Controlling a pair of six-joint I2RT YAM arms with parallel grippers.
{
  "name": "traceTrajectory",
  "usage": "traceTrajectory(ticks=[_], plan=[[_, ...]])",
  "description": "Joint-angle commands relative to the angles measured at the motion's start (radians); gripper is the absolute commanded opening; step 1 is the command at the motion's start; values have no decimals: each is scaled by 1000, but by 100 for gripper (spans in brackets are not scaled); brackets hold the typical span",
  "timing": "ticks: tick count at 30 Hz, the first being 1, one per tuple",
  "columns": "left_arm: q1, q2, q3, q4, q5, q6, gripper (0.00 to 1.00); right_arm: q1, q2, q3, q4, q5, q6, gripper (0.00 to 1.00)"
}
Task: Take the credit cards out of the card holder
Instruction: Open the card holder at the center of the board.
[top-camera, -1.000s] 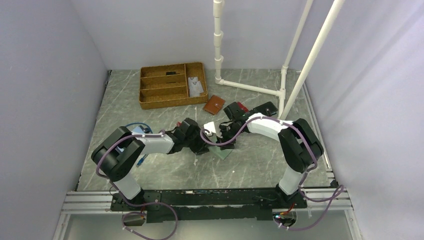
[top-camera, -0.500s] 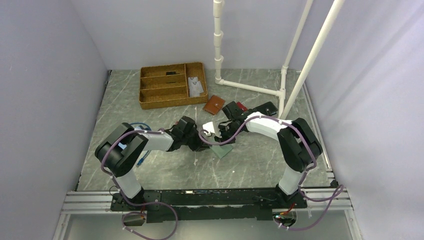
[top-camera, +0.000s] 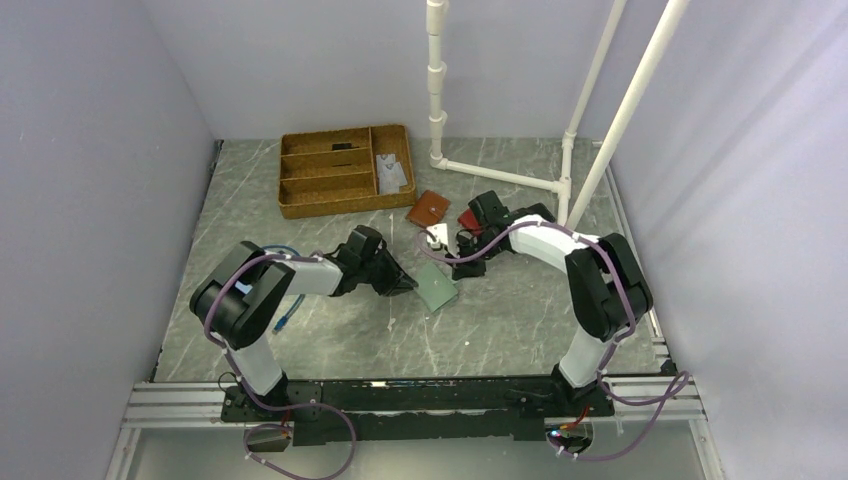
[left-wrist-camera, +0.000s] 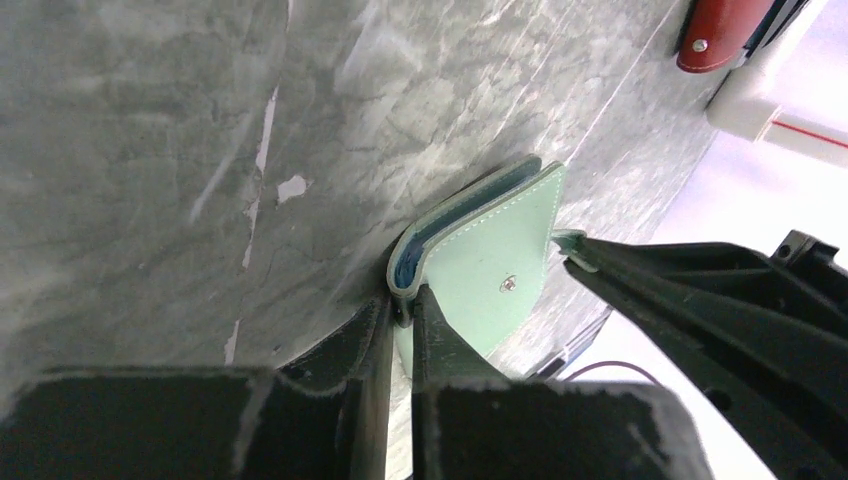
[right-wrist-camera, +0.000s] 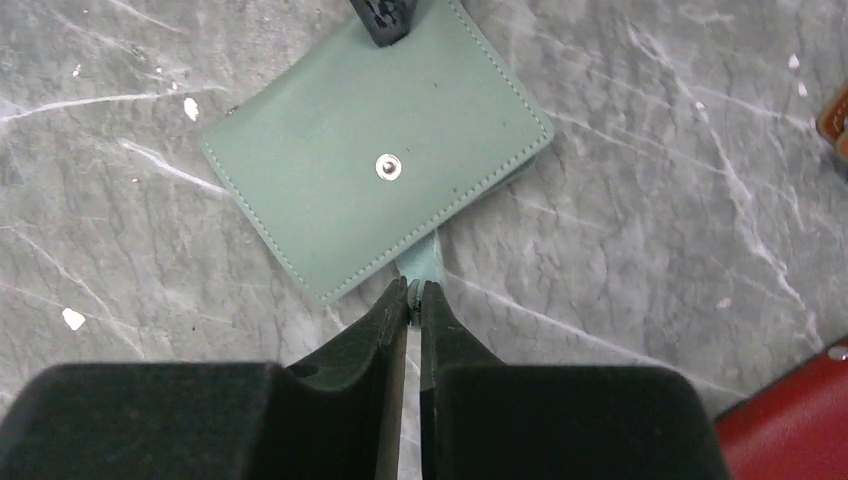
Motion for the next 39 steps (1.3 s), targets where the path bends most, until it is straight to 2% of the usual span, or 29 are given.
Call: traceTrajectory(ticks=[1,4,7,9,16,21,26,32,36,37,39], plan=[[30,38,-6,-219,-159,137,9,-45,-25,32,-14,58,51,9],[32,23,26,-260,-156,199,12,-71,9,65,-42,67,103,27],[31,3,55,-286,-146,270,17,-90,9,87,-79,-12,138,37],[33,-13,71,-297,-128,320,26,-94,4,104,-93,-53,181,41],[33,-156,27,-253,-82,427,57,-116,13,187,-182,-234,283,44],[33,-288,-25,-210,-18,497,64,-117,-25,165,-174,-304,366,45],[17,-393,-98,-109,53,505,68,-116,-15,148,-114,-254,474,48],[-33,-494,-159,-100,-13,517,77,-106,14,180,-154,-238,468,49],[-31,-567,-199,-71,-49,490,92,-107,0,192,-169,-230,455,51],[-30,-594,-207,-65,-62,481,98,-106,-3,192,-172,-232,452,51],[-19,-633,-226,-56,-80,452,99,-106,-5,194,-177,-234,448,51]])
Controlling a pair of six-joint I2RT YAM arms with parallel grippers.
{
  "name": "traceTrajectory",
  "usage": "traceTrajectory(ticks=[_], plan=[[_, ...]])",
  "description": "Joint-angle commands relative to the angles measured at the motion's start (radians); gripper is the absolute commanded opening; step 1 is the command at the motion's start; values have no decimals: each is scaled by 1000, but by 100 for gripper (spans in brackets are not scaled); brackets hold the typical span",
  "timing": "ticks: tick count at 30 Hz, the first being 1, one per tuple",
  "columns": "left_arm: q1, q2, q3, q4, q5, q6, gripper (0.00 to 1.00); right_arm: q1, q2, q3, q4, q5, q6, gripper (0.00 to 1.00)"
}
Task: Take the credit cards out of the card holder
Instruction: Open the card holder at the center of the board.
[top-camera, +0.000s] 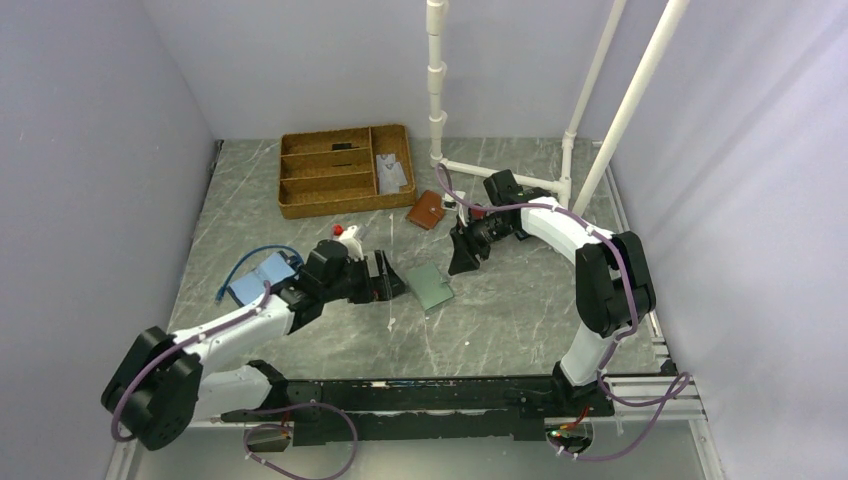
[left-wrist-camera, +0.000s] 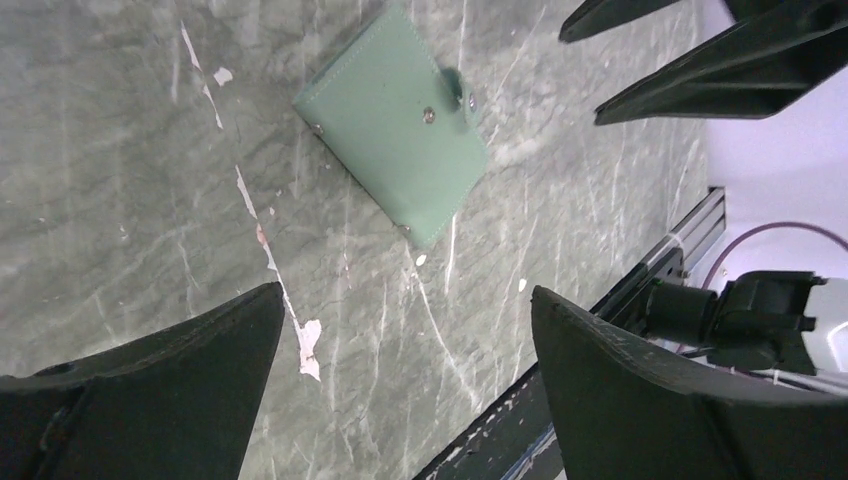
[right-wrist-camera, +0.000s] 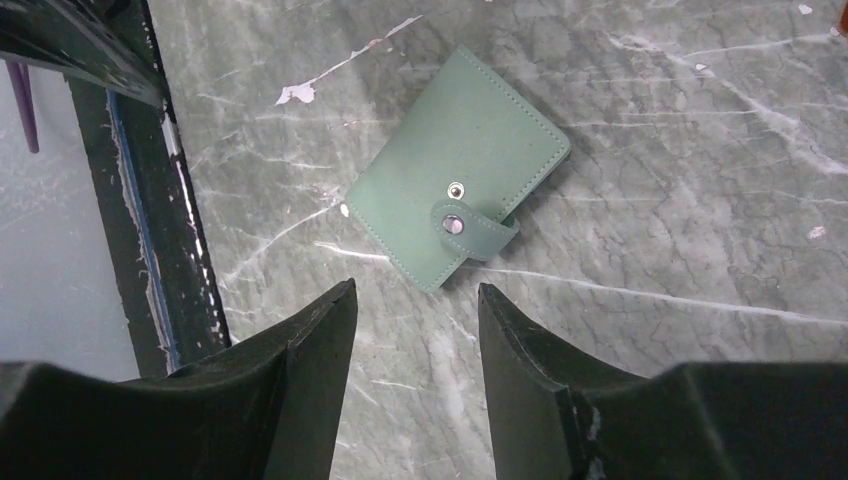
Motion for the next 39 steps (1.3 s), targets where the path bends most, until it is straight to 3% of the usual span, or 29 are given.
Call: traceTrajectory(ticks=[1,8,17,28,39], plan=[[19,-96,-32,73,-57,-52,99,2,-16,45,-24,-9,-9,51],[50,-144,-86,169,-35,-79,100,2,-48,48,-24,-18,-14,51],[25,-107,-5,112,48,116,99,2,-100,50,-31,-4,-38,54],[-133,-110,-2,109,-154,268,99,-8,-67,41,-32,-9,-40,55],[-251,-130,-15,141,-257,385,99,-3,-99,22,-1,37,-20,56]])
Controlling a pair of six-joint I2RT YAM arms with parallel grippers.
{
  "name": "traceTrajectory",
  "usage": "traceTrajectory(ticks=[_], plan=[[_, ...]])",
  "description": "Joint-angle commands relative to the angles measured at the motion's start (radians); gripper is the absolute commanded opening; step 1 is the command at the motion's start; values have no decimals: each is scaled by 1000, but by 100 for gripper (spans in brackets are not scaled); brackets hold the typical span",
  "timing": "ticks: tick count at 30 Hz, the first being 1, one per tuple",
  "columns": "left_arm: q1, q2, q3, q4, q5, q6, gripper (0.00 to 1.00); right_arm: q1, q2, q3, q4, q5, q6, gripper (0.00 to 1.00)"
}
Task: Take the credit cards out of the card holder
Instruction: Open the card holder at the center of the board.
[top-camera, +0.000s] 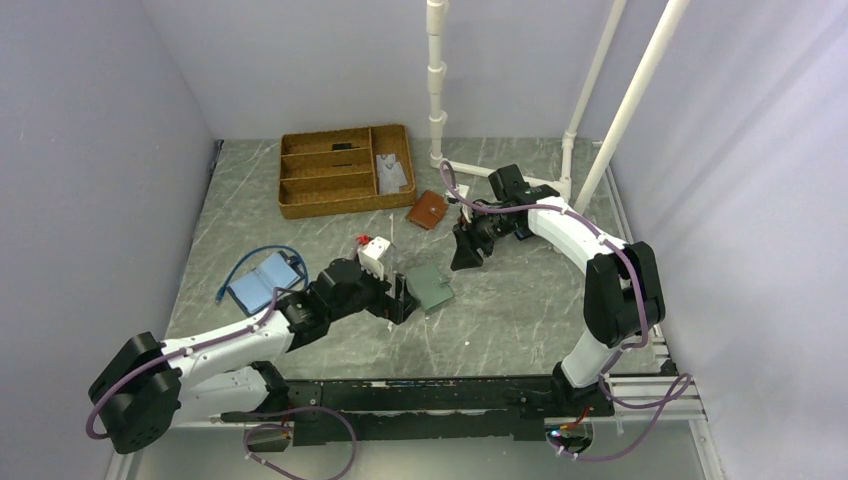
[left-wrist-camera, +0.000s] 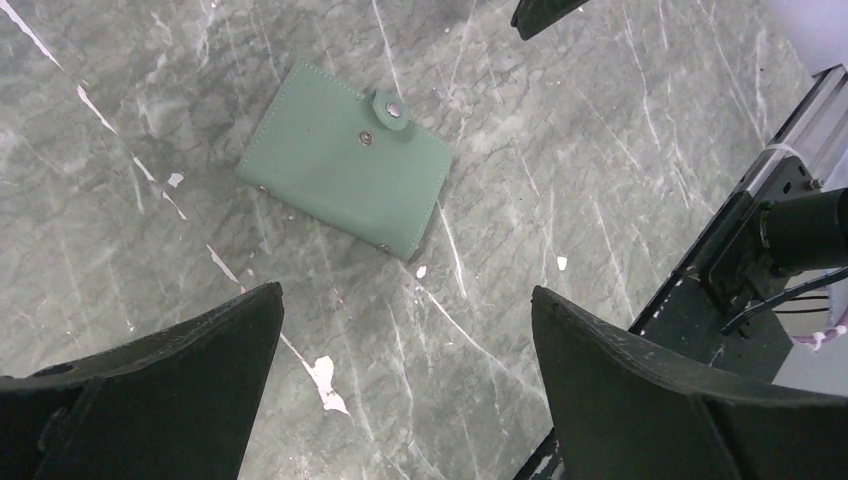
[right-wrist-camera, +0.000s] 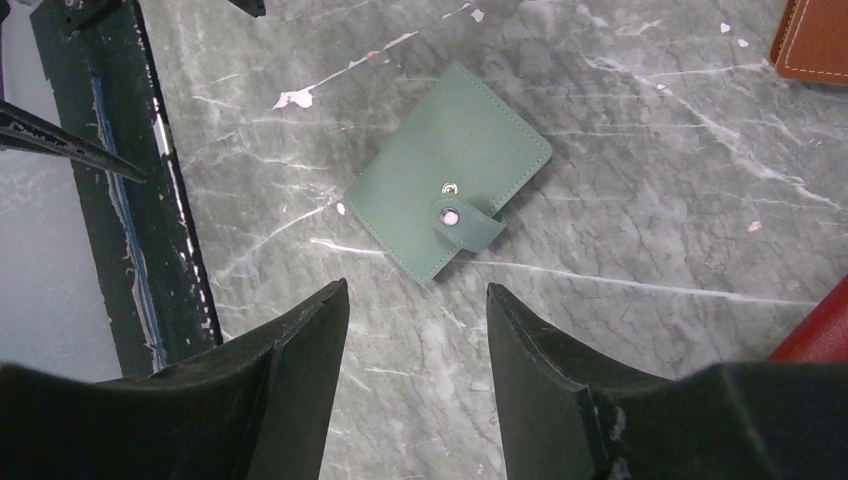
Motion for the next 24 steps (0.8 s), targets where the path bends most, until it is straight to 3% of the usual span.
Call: traceTrajectory(ticks=[1,14,24], plan=[[-45,-20,30,41,-72,80,99,5,-33,5,26,19,7,56],[-199,93,94,-76,-318,-17,97,38,-42,-44,90,59,62,63],[-228,199,194,-212,-403,-168,96,107,12,-43,204,165,202,64]])
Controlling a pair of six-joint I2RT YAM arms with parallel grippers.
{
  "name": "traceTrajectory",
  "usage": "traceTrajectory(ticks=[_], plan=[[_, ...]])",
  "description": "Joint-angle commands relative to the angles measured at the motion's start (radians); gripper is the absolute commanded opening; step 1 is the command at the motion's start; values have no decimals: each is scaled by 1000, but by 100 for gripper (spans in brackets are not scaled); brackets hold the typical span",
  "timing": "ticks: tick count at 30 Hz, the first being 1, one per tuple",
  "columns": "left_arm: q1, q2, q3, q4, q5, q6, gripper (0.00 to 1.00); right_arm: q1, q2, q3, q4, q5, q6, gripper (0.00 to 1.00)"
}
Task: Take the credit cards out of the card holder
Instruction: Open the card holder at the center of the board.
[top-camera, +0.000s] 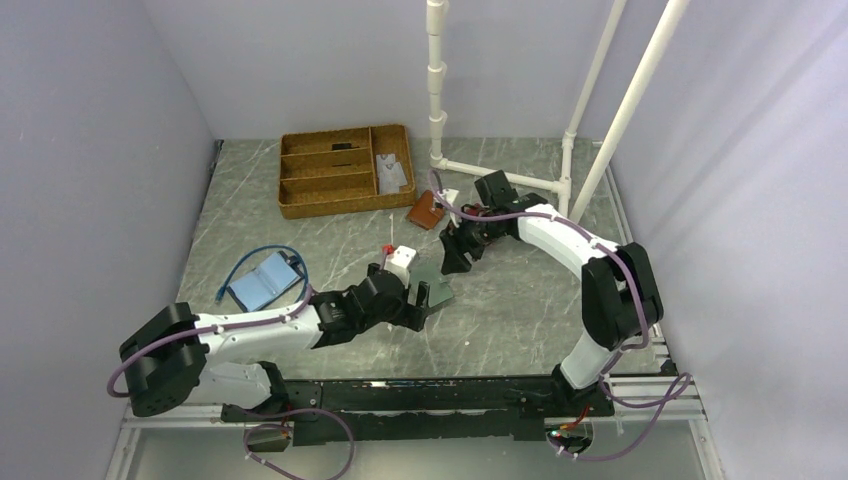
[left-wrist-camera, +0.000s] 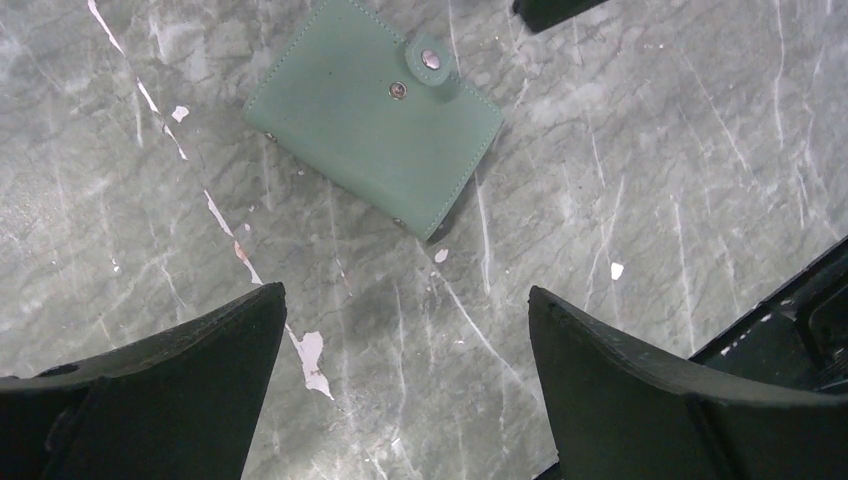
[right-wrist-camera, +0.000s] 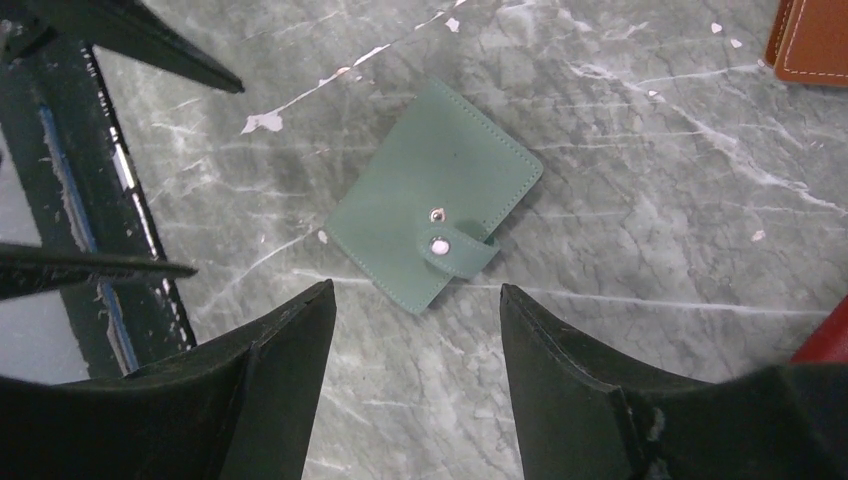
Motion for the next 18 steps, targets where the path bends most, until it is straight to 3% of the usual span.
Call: traceTrajectory(ticks=[1,8,18], plan=[[-12,21,54,-47,-70,-80,96,45,37,6,101,82,103,64],[-15,54,39,-27,-78,-160,88,89,115,26,179,305,268,67],[-15,97,30,16,-85,-213,87,145,185,39,161,351,277,68]])
